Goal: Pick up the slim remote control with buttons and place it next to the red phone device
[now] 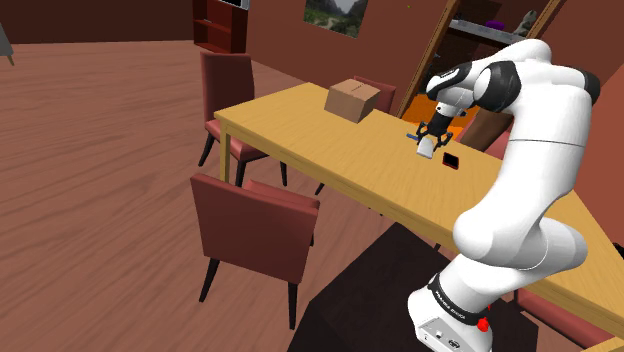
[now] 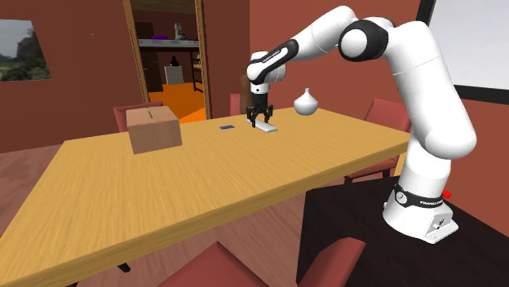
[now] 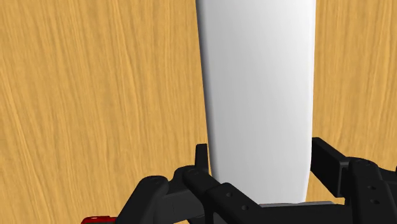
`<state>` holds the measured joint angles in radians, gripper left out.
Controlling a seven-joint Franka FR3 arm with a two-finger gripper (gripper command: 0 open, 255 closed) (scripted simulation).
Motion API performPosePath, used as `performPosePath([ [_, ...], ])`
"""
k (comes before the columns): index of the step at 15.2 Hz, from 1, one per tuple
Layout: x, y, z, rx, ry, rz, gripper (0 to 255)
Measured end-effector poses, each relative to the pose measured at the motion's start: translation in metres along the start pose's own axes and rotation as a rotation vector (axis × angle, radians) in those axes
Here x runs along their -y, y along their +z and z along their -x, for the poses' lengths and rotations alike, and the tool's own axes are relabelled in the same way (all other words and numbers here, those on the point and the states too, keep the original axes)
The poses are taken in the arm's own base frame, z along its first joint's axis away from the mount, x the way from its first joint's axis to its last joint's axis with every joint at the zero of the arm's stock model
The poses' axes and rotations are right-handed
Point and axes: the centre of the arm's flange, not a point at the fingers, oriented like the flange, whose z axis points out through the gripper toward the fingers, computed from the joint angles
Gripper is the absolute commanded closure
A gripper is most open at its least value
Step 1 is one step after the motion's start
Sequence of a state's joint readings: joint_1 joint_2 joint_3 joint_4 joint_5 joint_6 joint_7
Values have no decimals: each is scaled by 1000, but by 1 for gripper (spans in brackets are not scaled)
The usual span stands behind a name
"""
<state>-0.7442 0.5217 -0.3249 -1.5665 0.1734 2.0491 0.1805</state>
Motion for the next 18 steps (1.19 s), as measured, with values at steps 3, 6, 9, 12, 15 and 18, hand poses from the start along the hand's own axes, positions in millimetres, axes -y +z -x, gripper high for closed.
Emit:
performPosePath([
  [3,-6,12,-7,0,-1,0,255],
  [6,-7,28,-6,1,-2,0,255],
  [9,-6,44,-7,1,-2,0,255],
  [12,-5,60,-5,0,-2,0,255],
  [15,-6,70,-6,1,-2,0,255],
  [18,-5,71,-6,0,-2,0,255],
])
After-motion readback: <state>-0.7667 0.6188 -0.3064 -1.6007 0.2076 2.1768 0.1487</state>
